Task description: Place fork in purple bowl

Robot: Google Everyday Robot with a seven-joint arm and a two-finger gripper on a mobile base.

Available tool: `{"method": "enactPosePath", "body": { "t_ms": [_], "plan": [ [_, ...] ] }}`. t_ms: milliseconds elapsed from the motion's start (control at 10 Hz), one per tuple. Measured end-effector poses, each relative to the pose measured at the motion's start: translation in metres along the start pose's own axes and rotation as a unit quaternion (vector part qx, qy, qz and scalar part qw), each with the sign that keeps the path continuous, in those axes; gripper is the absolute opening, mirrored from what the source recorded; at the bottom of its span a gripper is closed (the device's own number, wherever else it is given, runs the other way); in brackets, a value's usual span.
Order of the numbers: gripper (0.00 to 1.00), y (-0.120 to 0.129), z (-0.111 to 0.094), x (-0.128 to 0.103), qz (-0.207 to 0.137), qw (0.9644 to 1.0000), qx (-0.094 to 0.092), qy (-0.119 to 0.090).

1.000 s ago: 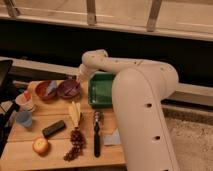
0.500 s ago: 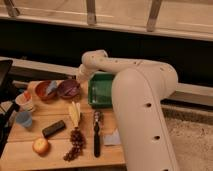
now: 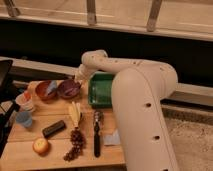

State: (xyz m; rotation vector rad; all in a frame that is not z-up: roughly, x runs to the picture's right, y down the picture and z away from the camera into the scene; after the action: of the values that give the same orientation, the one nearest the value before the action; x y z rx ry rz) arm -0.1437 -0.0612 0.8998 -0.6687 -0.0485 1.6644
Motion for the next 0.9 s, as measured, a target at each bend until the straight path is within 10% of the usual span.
{"method": "enactPosePath", "body": {
  "t_ms": [900],
  "plan": [
    [0.42,-0.0068,-0.0064,-0.0028,0.017,0.9995,0.017,-0.018]
  ]
}}
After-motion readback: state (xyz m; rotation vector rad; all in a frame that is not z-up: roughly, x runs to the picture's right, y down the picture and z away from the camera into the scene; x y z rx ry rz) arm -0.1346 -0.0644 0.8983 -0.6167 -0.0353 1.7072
